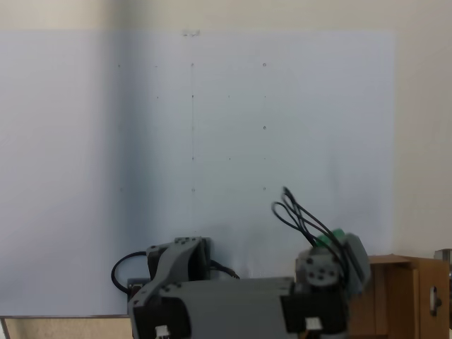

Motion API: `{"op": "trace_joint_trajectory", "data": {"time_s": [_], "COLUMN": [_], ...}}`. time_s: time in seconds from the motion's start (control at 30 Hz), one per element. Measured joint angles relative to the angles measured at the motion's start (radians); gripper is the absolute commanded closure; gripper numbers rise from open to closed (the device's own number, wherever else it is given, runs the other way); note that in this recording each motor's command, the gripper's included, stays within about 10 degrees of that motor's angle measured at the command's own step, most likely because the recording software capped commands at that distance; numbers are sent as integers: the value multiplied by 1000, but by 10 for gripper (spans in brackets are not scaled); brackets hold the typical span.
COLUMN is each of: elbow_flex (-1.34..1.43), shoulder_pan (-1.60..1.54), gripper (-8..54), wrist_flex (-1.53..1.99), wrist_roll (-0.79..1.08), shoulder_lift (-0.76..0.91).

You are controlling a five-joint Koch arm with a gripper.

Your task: Grasp a green dice and put it in the bin.

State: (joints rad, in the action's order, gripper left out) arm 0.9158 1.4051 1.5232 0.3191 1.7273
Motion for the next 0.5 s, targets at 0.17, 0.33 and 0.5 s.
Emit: {"op": "trace_joint_trajectory", "data": {"time_s": [0.17,0.33,0.5], "elbow_flex": [-12,-34,-31], "shoulder_pan": [252,348,399], "gripper": [340,340,340], "wrist_flex": [-123,-204,-262], "wrist_roll": [58,92,124], "shoulder_lift": [-160,-296,-357]}}
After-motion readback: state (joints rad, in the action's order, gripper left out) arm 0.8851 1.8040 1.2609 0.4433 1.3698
